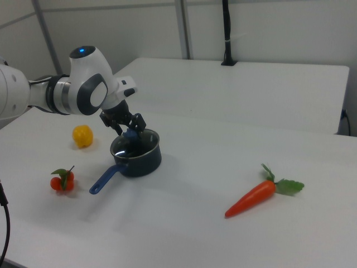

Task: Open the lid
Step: 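Close the gripper on the blue lid knob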

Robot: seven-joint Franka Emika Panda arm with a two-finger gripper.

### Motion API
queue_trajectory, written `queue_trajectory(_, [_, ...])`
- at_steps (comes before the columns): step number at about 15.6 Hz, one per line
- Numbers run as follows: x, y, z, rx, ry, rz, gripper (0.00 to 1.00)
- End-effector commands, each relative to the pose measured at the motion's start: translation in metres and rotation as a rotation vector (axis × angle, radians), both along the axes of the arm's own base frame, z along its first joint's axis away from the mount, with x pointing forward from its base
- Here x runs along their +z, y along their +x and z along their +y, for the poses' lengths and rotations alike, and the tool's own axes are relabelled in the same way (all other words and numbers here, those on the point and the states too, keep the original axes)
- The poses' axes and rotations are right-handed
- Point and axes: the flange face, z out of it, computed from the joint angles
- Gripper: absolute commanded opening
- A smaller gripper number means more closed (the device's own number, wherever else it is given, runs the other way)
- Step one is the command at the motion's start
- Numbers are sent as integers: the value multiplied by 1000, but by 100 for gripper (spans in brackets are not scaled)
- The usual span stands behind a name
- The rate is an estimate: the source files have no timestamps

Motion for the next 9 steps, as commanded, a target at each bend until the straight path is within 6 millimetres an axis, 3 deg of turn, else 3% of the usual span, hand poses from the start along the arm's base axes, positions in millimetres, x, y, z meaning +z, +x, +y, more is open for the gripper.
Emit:
queue_trajectory(1, [4, 3, 1, -6, 17, -31, 75])
queue_trajectory(4, [5, 3, 1, -6, 18, -33, 55])
queue_trajectory(9, [11, 2, 0, -9, 18, -37, 39])
